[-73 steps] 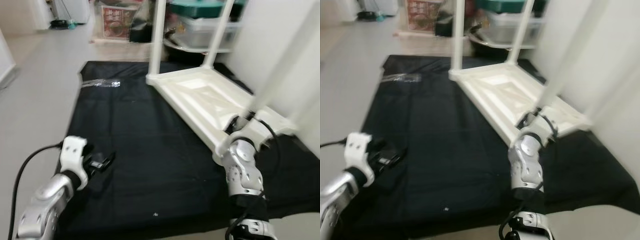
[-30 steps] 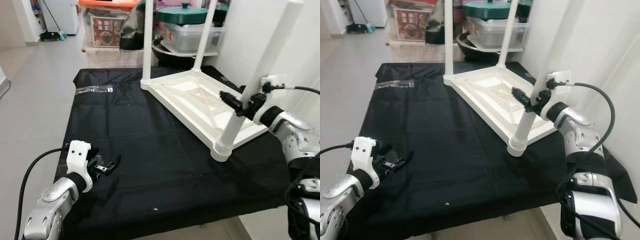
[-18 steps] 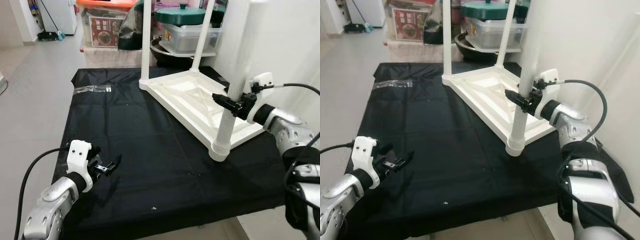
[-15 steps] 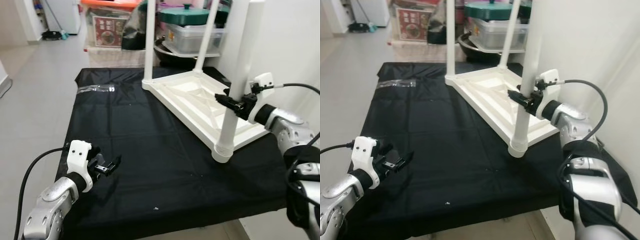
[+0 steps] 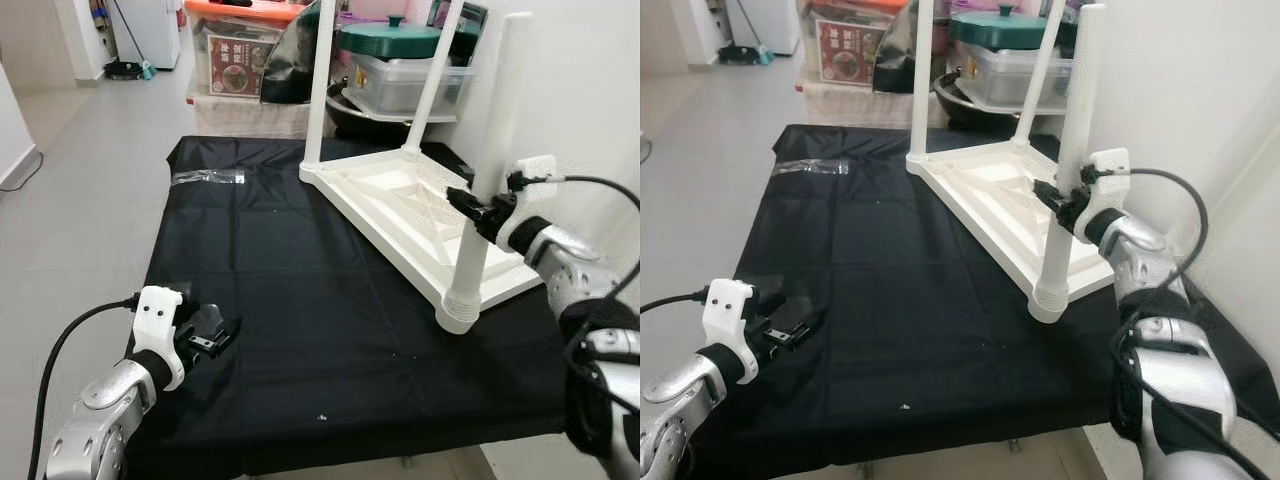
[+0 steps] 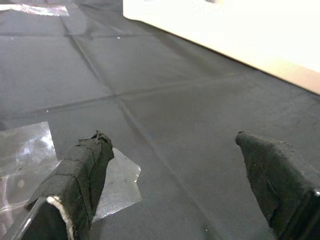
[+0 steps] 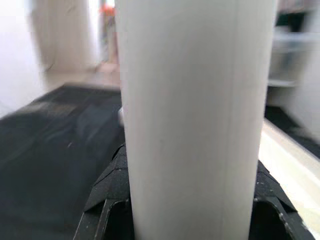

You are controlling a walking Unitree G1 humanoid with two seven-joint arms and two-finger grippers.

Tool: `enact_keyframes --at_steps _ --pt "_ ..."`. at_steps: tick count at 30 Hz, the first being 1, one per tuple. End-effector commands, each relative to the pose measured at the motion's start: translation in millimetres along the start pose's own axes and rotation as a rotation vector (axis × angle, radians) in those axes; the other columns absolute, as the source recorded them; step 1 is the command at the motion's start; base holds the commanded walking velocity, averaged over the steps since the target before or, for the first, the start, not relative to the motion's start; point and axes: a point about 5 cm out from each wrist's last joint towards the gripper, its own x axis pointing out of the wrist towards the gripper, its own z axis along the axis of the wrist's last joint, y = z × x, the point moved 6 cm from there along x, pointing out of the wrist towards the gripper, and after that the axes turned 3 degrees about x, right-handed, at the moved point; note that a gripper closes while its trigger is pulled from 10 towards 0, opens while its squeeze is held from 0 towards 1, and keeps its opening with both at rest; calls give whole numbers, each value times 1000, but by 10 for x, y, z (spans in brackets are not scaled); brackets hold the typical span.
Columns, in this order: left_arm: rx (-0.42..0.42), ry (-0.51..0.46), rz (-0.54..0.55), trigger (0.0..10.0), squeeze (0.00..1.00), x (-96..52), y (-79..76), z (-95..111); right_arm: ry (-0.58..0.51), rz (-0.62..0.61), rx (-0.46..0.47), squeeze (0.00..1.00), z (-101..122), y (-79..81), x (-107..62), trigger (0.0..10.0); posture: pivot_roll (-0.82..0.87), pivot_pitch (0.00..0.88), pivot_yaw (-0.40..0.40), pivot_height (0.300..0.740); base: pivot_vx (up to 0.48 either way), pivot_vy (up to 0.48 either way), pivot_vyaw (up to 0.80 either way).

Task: Building children table

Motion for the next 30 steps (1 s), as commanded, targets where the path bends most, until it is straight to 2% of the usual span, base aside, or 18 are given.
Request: enact_keyframes --at_steps 1,3,7,12,13,15,17,19,20,21,23,25,28,30 --pt "23 24 -17 10000 0 -7 -27 -43 55 -133 147 0 -413 -206 -175 0 86 0 -116 740 0 0 0" --pt "24 24 -19 10000 0 2 -20 -42 39 -196 161 0 -514 -259 -252 0 77 0 -111 740 0 0 0" --pt "26 23 -20 10000 0 11 -20 -40 19 -247 167 0 -539 -284 -280 0 74 0 -108 740 0 0 0" --pt "25 21 -23 10000 0 23 -28 -38 -18 -290 168 0 -554 -219 -292 0 72 0 -105 740 0 0 0" --pt "25 20 -24 10000 0 29 -31 -36 -37 -273 151 0 -546 -110 -279 0 72 0 -102 740 0 0 0" --pt "25 19 -25 10000 0 35 -35 -35 -36 -182 105 0 -551 217 -203 0 74 0 -103 740 0 0 0" --pt "25 19 -25 10000 0 35 -35 -35 -36 -182 105 0 -551 217 -203 0 74 0 -103 740 0 0 0" --pt "24 17 -25 10000 0 40 -28 -28 -21 54 63 0 -473 616 -70 0 74 0 -103 740 0 0 0" --pt "24 17 -25 10000 0 40 -28 -28 -21 54 63 0 -473 616 -70 0 74 0 -103 740 0 0 0" --pt "24 16 -26 10000 0 43 -26 -25 -19 183 50 0 -404 783 -34 0 74 0 -103 740 0 0 0" --pt "24 15 -26 10000 0 42 -28 -23 -26 335 -22 0 -263 925 -15 0 75 0 -112 740 0 0 0" --pt "22 15 -24 10000 0 40 -28 -24 -12 423 -86 0 -194 1002 -12 0 78 0 -121 740 0 0 0" --pt "22 15 -23 10000 0 39 -29 -25 -6 435 -109 0 -178 1011 -8 0 78 0 -121 740 0 0 0" --pt "11 14 -19 10000 0 28 -46 -34 26 498 -153 0 -130 1054 32 0 85 0 -134 740 0 0 0"
